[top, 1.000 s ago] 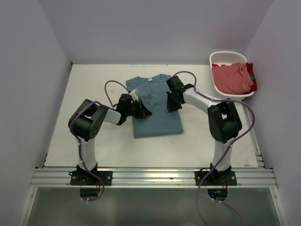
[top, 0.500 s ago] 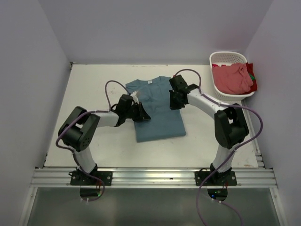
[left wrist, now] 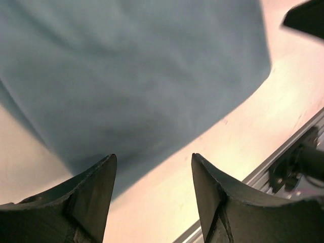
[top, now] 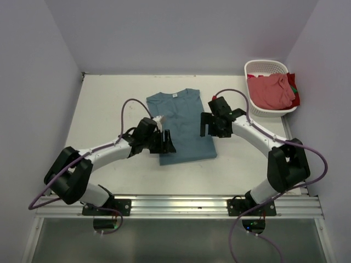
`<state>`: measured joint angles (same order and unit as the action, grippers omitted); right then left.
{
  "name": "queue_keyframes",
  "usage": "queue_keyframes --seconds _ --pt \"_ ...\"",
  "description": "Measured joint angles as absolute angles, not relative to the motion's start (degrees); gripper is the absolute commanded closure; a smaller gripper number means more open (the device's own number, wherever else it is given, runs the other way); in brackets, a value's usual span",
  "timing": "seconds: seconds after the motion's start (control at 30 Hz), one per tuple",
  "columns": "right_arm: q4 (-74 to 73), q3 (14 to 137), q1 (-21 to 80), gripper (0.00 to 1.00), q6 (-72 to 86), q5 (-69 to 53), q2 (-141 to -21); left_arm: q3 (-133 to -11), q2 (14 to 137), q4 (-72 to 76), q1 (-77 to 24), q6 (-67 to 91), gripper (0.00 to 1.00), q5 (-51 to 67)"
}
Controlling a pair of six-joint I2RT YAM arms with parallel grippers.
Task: Fold and stack the t-shirts
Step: Fold the tshirt
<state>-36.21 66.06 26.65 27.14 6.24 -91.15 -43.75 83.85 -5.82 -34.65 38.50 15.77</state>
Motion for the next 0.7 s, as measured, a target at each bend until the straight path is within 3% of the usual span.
queue_keyframes --seconds 0.47,0.7 --pt "-27.9 48.0 20.6 0.22 31.5 -6.7 -86.6 -29.9 75.0 -6.0 -36.9 41.4 0.27 10.4" --pt "-24.1 43.8 19.3 0.27 33.6 -9.9 -84.6 -28.2 75.1 -1.6 -36.9 43.9 0.30 11.5"
